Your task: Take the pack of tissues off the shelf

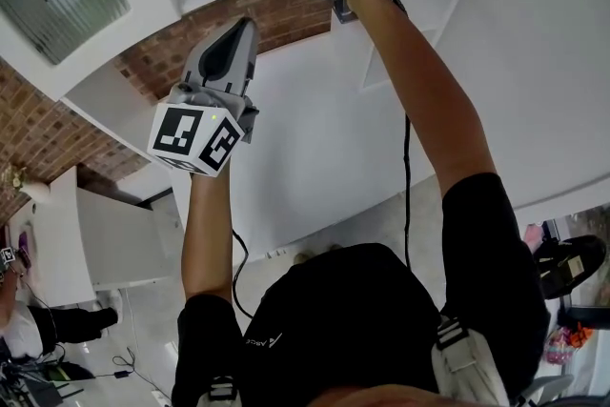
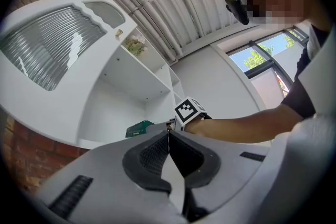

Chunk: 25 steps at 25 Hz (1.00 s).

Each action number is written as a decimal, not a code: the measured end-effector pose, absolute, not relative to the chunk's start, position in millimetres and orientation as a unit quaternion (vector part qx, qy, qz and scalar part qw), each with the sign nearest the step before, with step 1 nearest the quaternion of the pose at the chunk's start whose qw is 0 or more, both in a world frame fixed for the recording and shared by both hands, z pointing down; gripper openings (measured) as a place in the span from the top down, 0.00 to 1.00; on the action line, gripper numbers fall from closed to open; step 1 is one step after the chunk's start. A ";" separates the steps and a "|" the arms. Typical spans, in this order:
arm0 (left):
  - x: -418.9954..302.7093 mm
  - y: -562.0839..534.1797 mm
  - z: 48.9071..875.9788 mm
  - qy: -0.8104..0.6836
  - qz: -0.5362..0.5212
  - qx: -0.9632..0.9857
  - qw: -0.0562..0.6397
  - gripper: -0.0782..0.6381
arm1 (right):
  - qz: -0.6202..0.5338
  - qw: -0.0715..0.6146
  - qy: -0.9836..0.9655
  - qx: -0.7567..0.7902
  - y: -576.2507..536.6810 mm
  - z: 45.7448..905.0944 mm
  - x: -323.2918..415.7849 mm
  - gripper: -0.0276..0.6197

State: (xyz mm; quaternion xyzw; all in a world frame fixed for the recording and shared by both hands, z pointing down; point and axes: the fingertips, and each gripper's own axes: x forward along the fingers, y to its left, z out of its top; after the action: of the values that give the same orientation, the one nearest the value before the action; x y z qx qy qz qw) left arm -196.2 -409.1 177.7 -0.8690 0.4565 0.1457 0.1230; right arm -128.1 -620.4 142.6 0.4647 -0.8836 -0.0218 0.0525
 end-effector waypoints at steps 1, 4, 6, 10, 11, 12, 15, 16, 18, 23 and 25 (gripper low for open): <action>-199.1 -410.4 178.0 0.456 0.146 -0.869 0.122 0.89 | -0.013 0.058 -0.883 0.465 -625.7 144.5 -129.5 0.19; -206.3 -414.0 178.7 0.455 0.149 -0.870 0.120 0.89 | 0.000 0.079 -0.882 0.465 -636.0 148.7 -133.8 0.19; -208.9 -417.3 179.4 0.454 0.150 -0.870 0.118 0.89 | -0.002 0.101 -0.878 0.467 -639.8 150.8 -136.0 0.18; -207.5 -423.8 185.7 0.449 0.150 -0.873 0.114 0.89 | -0.008 0.128 -0.873 0.471 -643.3 152.8 -139.1 0.18; -206.8 -425.1 187.9 0.448 0.151 -0.874 0.111 0.89 | -0.009 0.130 -0.872 0.471 -642.0 152.8 -139.7 0.18; -206.7 -426.1 189.8 0.448 0.151 -0.875 0.109 0.89 | -0.010 0.129 -0.872 0.471 -640.7 152.4 -140.4 0.18; -210.0 -428.2 191.8 0.447 0.154 -0.875 0.106 0.89 | -0.008 0.125 -0.872 0.472 -639.2 150.7 -143.8 0.17; -211.1 -428.2 191.9 0.446 0.154 -0.875 0.106 0.89 | -0.007 0.127 -0.872 0.473 -639.9 151.1 -145.0 0.17; -212.3 -427.8 192.5 0.446 0.155 -0.875 0.107 0.89 | -0.006 0.135 -0.869 0.476 -642.6 154.6 -146.0 0.17; -215.5 -428.6 193.7 0.445 0.154 -0.876 0.106 0.89 | -0.011 0.154 -0.862 0.482 -649.0 159.6 -148.1 0.17; -216.8 -427.9 193.3 0.445 0.155 -0.876 0.105 0.89 | -0.017 0.165 -0.859 0.484 -649.2 160.6 -148.3 0.18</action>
State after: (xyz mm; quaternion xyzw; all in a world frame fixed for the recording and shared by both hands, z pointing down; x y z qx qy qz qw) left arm -216.8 -427.9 193.3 -0.8757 0.4453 0.1547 0.1047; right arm -148.3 -649.2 160.6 0.4845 -0.8589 -0.0166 0.1652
